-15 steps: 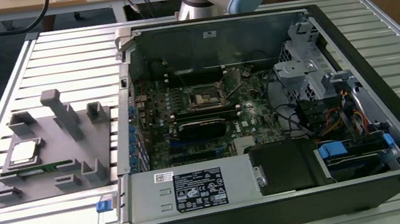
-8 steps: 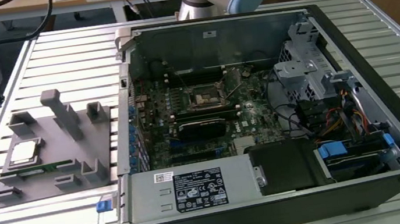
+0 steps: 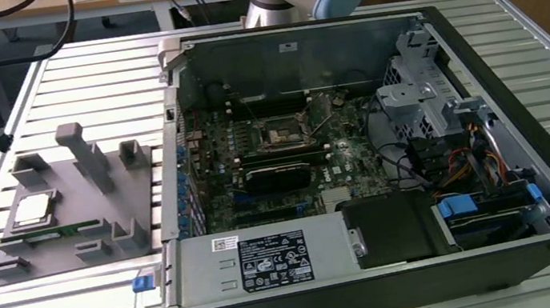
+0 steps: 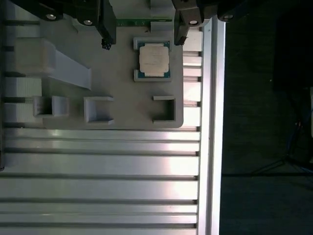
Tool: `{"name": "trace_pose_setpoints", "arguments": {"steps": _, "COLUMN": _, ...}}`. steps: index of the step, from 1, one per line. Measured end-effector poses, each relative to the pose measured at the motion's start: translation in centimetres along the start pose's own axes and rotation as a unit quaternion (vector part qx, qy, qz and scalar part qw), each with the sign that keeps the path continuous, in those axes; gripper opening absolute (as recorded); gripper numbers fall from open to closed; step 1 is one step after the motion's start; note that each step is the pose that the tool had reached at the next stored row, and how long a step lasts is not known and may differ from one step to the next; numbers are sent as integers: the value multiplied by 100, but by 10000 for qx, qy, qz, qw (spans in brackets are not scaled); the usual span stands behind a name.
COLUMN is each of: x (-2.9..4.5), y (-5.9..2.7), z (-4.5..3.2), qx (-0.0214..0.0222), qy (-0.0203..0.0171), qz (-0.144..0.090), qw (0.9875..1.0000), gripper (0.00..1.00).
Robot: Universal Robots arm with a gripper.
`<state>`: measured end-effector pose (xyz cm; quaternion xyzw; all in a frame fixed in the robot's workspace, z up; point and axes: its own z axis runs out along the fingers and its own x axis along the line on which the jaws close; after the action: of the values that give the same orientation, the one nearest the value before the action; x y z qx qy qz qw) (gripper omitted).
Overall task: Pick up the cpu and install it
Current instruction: 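Pick up the cpu and move it towards the insertion slot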
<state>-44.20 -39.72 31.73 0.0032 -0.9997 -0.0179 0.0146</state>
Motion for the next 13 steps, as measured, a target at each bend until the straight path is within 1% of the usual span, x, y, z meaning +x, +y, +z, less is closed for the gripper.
{"name": "trace_pose_setpoints", "arguments": {"steps": 6, "x": 0, "y": -1, "z": 49, "qx": 0, "qy": 0, "qz": -3, "qw": 10000, "gripper": 58}}
{"name": "trace_pose_setpoints", "arguments": {"steps": 10, "x": 2, "y": -2, "z": 77, "qx": 2, "qy": 3, "qz": -70, "qw": 10000, "gripper": 60}}
{"name": "trace_pose_setpoints", "arguments": {"steps": 11, "x": 5, "y": -3, "z": 91, "qx": 3, "qy": 4, "qz": -96, "qw": 10000, "gripper": 66}}
{"name": "trace_pose_setpoints", "arguments": {"steps": 13, "x": 18, "y": -5, "z": 119, "qx": 4, "qy": 5, "qz": -133, "qw": 9999, "gripper": 66}}
